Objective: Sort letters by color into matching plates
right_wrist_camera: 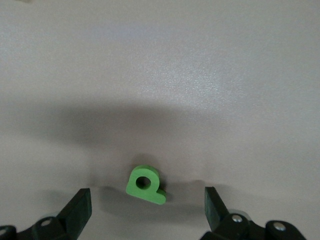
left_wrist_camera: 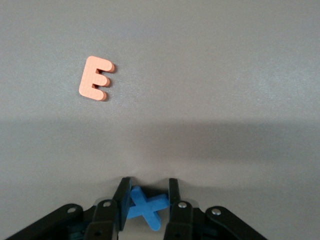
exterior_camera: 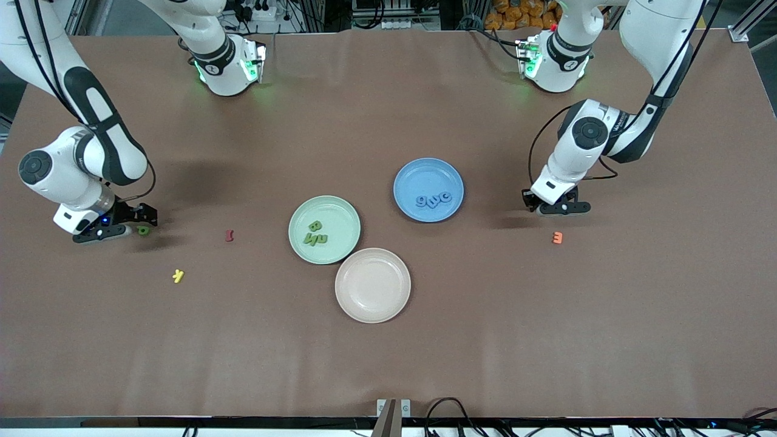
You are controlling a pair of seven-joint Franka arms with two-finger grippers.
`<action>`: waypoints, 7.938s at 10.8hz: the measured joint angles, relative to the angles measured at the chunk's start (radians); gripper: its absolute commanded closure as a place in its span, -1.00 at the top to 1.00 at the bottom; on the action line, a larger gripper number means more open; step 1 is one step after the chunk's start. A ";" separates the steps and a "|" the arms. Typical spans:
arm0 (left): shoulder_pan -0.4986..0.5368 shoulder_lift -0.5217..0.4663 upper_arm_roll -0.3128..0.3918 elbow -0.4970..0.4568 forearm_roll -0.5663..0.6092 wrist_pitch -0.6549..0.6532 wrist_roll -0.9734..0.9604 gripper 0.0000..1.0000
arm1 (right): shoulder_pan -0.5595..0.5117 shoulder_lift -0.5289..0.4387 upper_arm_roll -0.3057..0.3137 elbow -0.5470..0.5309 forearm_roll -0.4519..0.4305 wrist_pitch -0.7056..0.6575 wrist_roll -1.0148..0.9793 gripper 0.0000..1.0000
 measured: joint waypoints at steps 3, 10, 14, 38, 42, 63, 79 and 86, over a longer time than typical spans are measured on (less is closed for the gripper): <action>0.000 0.000 0.000 0.000 0.000 0.000 -0.001 -1.00 | -0.020 0.005 0.019 -0.003 0.000 0.002 0.000 0.93; -0.003 0.000 -0.030 0.018 0.000 0.000 -0.059 -1.00 | -0.031 0.006 0.035 -0.004 0.001 0.007 0.000 -0.04; -0.003 0.000 -0.060 0.037 0.000 0.000 -0.109 -1.00 | -0.034 0.001 0.039 -0.003 0.002 0.007 0.000 -0.20; -0.327 0.111 -0.184 0.329 -0.119 -0.196 -0.713 -0.08 | 0.003 -0.008 0.114 0.050 0.003 -0.048 0.221 -0.44; -0.328 0.111 -0.184 0.335 -0.119 -0.196 -0.714 1.00 | 0.074 -0.015 0.114 0.081 0.003 -0.094 0.344 -0.44; -0.029 -0.093 -0.176 0.530 -0.119 -0.552 -0.034 1.00 | 0.468 -0.021 0.227 0.135 0.004 -0.139 1.053 -0.44; 0.019 -0.241 -0.027 0.793 -0.312 -1.051 0.275 1.00 | 0.614 0.059 0.221 0.303 0.002 -0.278 1.253 1.00; 0.025 -0.285 0.011 0.861 -0.314 -1.137 0.282 1.00 | 0.508 0.050 0.143 0.320 0.001 -0.314 0.966 1.00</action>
